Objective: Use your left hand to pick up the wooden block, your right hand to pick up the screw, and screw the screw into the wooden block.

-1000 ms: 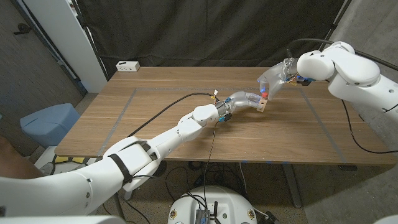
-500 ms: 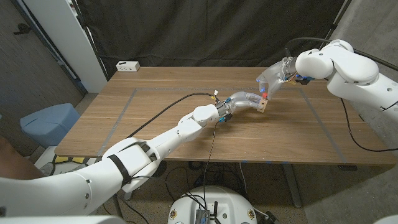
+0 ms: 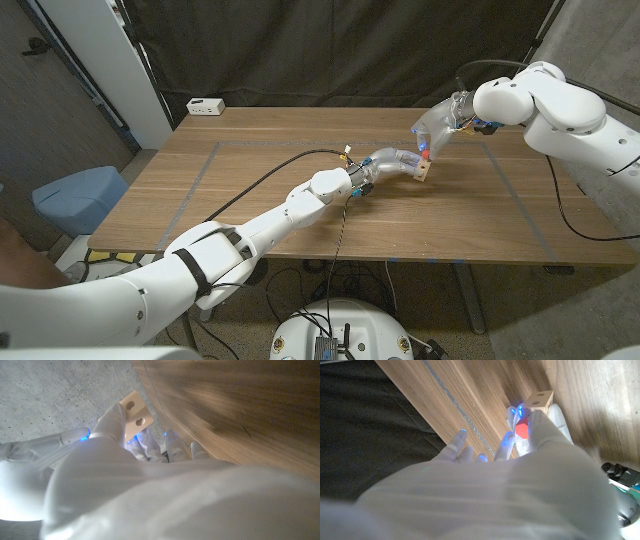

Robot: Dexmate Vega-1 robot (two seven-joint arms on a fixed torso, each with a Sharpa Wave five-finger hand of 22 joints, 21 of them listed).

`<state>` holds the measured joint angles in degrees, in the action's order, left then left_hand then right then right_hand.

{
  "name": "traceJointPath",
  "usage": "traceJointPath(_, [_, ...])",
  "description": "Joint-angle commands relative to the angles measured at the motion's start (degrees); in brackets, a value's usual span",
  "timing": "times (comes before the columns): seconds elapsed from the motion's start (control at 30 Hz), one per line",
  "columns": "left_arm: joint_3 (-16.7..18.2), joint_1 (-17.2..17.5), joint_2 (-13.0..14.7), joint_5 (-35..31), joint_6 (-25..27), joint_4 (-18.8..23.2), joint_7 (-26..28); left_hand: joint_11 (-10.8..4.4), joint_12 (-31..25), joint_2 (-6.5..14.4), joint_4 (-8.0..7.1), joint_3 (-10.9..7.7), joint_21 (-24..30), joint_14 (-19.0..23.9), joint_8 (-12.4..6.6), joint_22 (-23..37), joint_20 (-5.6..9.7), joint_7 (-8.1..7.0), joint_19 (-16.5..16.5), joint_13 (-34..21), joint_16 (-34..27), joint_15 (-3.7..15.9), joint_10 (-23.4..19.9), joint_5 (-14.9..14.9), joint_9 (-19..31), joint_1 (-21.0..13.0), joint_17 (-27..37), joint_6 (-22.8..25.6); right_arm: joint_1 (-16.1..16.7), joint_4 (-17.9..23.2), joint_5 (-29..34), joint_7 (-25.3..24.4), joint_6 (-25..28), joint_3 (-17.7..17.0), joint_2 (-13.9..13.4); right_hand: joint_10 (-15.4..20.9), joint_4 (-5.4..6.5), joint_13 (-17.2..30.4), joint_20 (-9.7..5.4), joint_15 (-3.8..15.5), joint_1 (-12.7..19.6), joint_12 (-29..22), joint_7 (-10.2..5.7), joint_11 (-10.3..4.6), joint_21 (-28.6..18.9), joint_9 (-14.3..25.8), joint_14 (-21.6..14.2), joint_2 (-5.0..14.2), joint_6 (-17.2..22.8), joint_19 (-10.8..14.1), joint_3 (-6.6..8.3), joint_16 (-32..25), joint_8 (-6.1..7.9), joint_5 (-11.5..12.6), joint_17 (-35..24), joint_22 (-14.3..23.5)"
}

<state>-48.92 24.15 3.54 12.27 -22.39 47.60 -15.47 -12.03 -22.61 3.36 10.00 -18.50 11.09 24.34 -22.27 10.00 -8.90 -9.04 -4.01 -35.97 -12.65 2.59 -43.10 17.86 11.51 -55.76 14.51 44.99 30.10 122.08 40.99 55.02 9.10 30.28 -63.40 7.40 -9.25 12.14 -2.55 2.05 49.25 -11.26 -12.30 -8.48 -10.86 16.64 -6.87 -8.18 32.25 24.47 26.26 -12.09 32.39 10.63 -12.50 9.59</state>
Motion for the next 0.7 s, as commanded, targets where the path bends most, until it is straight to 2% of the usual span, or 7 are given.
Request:
traceJointPath(0.03, [0.0,-0.1,-0.2,0.1,0.0,-0.3,-0.1,0.08,-0.6,2.2,-1.4,-1.97,0.4,0.4,-0.55,0.3,-0.2,0.4,-0.2,-0.1,0.0,3.82,-0.5,0.2,1.0,1.9,0.1,2.5,-0.8,-0.9,0.1,0.6,-1.2,0.4,0.5,0.8,-0.15,0.3,-1.94,3.65,0.8,-0.6,-0.1,0.08,-0.3,0.3,-0.7,0.43,0.9,0.8,0.58,-0.4,0.55,0.2,-0.1,0.2])
traceJointPath(0.7, [-0.1,-0.4,-0.7,0.0,0.1,-1.1,0.0,0.02,-0.6,2.3,-1.42,-2.03,0.4,0.4,-0.47,0.3,-0.21,0.45,-0.2,0.0,0.0,3.75,-0.5,0.1,1.0,2.0,0.1,2.4,-0.6,-1.7,-0.8,0.0,-2.1,0.5,0.6,2.1,-0.14,0.2,-2.65,4.15,1.6,-0.9,-0.02,-0.24,-0.4,0.6,-1.4,1.05,3.5,1.4,1.17,-0.6,1.99,0.1,-0.2,0.2])
